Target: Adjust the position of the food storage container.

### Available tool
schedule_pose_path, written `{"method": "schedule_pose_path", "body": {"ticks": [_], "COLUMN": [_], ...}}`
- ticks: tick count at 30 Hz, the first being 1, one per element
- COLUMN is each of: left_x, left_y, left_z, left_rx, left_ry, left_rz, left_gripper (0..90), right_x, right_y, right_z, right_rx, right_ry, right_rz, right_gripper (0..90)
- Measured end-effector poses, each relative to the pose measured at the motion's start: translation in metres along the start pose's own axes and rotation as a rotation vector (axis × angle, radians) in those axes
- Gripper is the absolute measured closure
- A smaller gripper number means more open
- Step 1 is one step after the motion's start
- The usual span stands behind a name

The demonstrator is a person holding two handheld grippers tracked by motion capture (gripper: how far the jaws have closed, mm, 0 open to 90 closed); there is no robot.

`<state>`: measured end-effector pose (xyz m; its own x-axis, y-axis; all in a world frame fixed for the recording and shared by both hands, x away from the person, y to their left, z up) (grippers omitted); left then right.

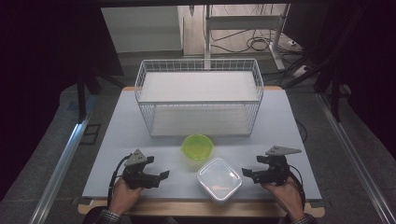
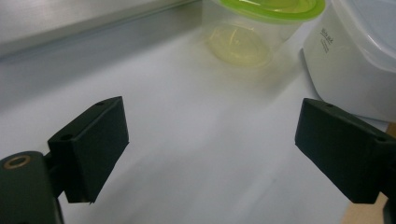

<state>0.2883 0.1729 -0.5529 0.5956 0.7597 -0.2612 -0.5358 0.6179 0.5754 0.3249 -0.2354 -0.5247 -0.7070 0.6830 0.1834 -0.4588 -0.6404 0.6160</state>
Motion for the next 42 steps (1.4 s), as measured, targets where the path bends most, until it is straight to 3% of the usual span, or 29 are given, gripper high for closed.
{"method": "schedule_pose_path", "body": {"ticks": [5, 9, 12, 14, 21, 27, 28, 29, 34, 39, 42], "left_x": [-0.001, -0.007, -0.013, -0.017, -0.027, -0.035, -0.038, -0.039, -0.05, -0.065, -0.073], "left_y": [0.005, 0.008, 0.006, 0.005, 0.0, -0.007, -0.008, -0.01, -0.028, -0.049, -0.065], "left_z": [0.005, 0.01, 0.014, 0.018, 0.035, 0.056, 0.06, 0.063, 0.086, 0.104, 0.112], "left_rx": [0.03, 0.072, 0.073, 0.067, 0.05, 0.029, 0.023, 0.02, 0.017, 0.005, 0.015], "left_ry": [0.021, 0.036, 0.042, 0.022, -0.017, -0.095, -0.106, -0.111, -0.13, -0.122, -0.141], "left_rz": [0.046, 0.022, -0.023, -0.027, -0.078, -0.08, -0.082, -0.09, -0.105, -0.161, -0.177], "left_gripper": [8.2, 5.3, 4.6, 6.9, 23.6, 38.7, 45.4, 45.4, 60.1, 79.9, 88.8], "right_x": [0.0, 0.001, 0.002, 0.002, 0.003, 0.004, 0.005, 0.005, 0.004, 0.002, 0.001], "right_y": [-0.001, -0.003, -0.004, -0.004, -0.003, -0.003, -0.003, -0.003, -0.004, -0.004, -0.003], "right_z": [-0.001, -0.001, -0.001, -0.001, 0.001, 0.001, 0.001, 0.001, 0.0, 0.0, 0.0], "right_rx": [0.011, 0.018, 0.028, 0.029, 0.021, 0.028, 0.03, 0.03, 0.039, 0.038, 0.038], "right_ry": [0.016, 0.028, 0.031, 0.033, 0.042, 0.044, 0.047, 0.047, 0.05, 0.049, 0.045], "right_rz": [-0.011, -0.016, -0.009, -0.01, -0.019, -0.022, -0.027, -0.027, -0.035, -0.044, -0.043], "right_gripper": [11.2, 12.4, 14.5, 16.0, 18.2, 19.0, 19.4, 19.4, 19.7, 19.7, 19.7]}}
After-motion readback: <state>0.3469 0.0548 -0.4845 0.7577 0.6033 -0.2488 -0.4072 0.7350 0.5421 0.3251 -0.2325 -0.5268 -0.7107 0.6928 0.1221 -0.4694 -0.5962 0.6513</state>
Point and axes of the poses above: each handheld gripper's, and its own axes: y roughly backward along the jaws, z roughly out of its top, x roughly to its left, the point moved 4 cm from there along -y, roughly forward along the jaws, and after that the axes turned 3 degrees about y, right-handed, at the moved point
